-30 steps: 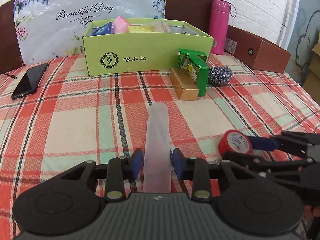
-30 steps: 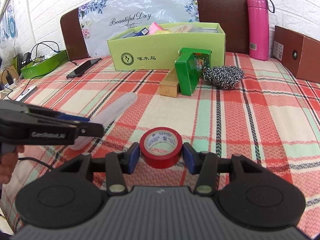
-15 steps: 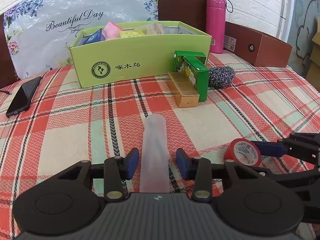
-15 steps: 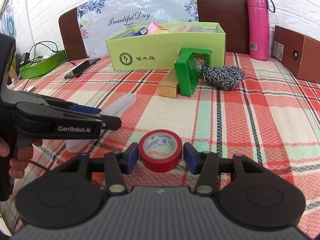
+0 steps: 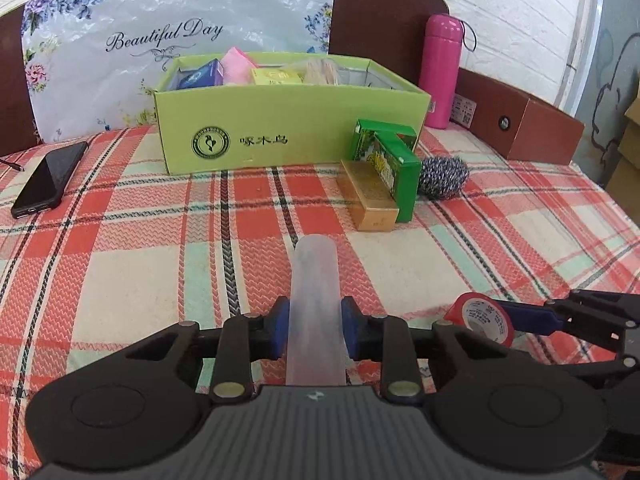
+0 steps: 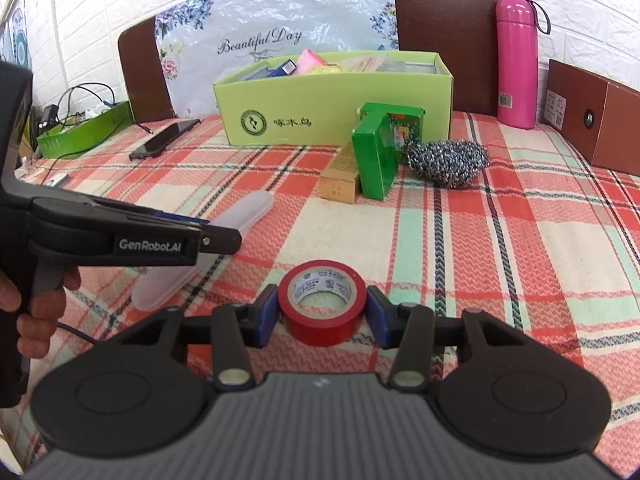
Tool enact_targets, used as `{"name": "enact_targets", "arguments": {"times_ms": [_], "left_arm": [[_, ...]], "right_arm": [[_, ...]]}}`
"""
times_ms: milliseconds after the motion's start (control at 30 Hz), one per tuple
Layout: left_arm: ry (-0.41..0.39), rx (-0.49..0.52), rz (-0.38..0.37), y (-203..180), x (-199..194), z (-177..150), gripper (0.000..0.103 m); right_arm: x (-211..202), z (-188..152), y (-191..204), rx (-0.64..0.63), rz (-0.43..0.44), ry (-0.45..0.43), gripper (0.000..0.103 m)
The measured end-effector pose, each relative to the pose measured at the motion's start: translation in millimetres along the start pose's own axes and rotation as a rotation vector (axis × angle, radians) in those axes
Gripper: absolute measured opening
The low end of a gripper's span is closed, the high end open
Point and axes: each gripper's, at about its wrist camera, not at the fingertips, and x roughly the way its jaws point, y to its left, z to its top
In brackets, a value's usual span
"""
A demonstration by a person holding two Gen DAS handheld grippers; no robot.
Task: Organize objects
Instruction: 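Grasp the clear plastic case with the left tool while the right tool grasps the red tape roll, then carry the plastic case and tape roll into the lime-green box and release both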
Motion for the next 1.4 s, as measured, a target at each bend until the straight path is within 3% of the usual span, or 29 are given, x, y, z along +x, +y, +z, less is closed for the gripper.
{"name": "enact_targets", "arguments": {"times_ms": [233, 667, 1000, 1400], "left_arm": [[-0.089, -0.011, -0.027, 0.0, -21.2, 24.8, 0.029], [-0.281, -0.046, -0.009, 8.4, -26.6, 121.1, 0.029], [-0.286, -0.162, -0.003, 33.9, 29.9, 186.7, 0.029], [-0.215, -0.155, 0.043, 54.6, 95.0, 204.1, 0.029]], "right_arm": [[-13.7, 26.6, 0.2, -0.009, 0.022, -0.082, 0.046], [-9.9, 109.5, -21.2, -0.049, -0.011, -0.247, 0.046], [45.3, 166.7, -50.2, -0.067, -0.082, -0.289, 0.046], [119.0, 188.8, -72.0, -0.100, -0.157, -0.235, 0.046]]}}
